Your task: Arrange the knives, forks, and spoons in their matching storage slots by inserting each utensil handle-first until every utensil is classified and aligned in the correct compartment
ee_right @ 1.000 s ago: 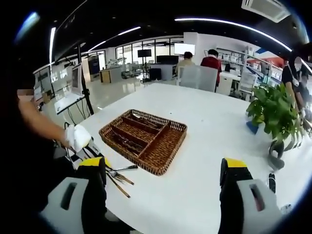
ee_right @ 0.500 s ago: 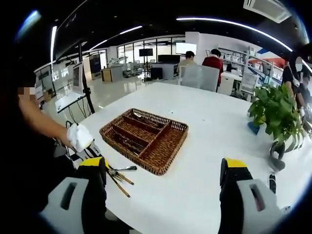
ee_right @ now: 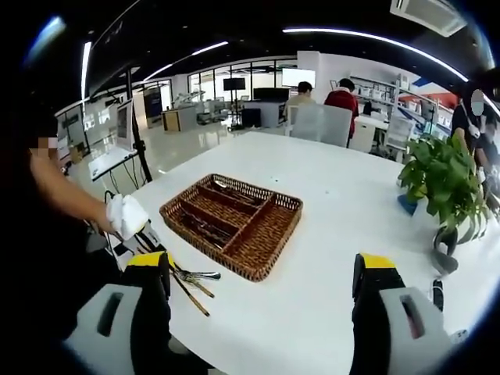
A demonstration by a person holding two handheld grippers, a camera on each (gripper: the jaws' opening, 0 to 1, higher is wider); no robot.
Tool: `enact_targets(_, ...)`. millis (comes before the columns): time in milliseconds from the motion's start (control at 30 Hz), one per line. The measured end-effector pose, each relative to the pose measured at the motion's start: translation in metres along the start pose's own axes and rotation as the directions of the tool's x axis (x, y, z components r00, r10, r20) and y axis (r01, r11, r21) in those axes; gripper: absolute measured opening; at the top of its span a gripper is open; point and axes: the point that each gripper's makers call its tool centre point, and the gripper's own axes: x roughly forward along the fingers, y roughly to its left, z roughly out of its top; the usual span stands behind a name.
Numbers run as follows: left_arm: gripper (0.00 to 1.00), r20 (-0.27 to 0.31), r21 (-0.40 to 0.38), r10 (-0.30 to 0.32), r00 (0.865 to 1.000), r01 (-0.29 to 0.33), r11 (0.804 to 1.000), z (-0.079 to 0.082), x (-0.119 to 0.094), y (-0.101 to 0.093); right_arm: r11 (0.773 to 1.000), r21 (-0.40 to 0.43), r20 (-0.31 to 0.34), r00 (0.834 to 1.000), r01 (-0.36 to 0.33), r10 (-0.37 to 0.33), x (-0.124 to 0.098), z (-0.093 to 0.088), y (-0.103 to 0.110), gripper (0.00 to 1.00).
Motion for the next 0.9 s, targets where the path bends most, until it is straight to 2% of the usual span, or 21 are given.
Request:
enact_targets(233,0.01,0.006,0.019,-0.004,1.0,0.004,1.0,0.005,-0.004,0.001,1.0,0.004,0.0,1.0,-0.001,0.001,0.0,-0.002,0.0,0.99)
enact_targets(467,0.0,-0.011,0.047,-0.025,1.0,0.025,0.999,0.01,-0.01,0.001,1.0,0.004,0.003,1.0,-0.002,0.002,0.0,-0.001,0.001,0.99)
enact_targets(900,0.0,-0.045,0.088,-0.071,0.996,0.075,0.993,0.029,-0.035,0.002,1.0,0.0,0.01,1.0,-0.003,0.003,-0.001,0.001,0.001,0.99)
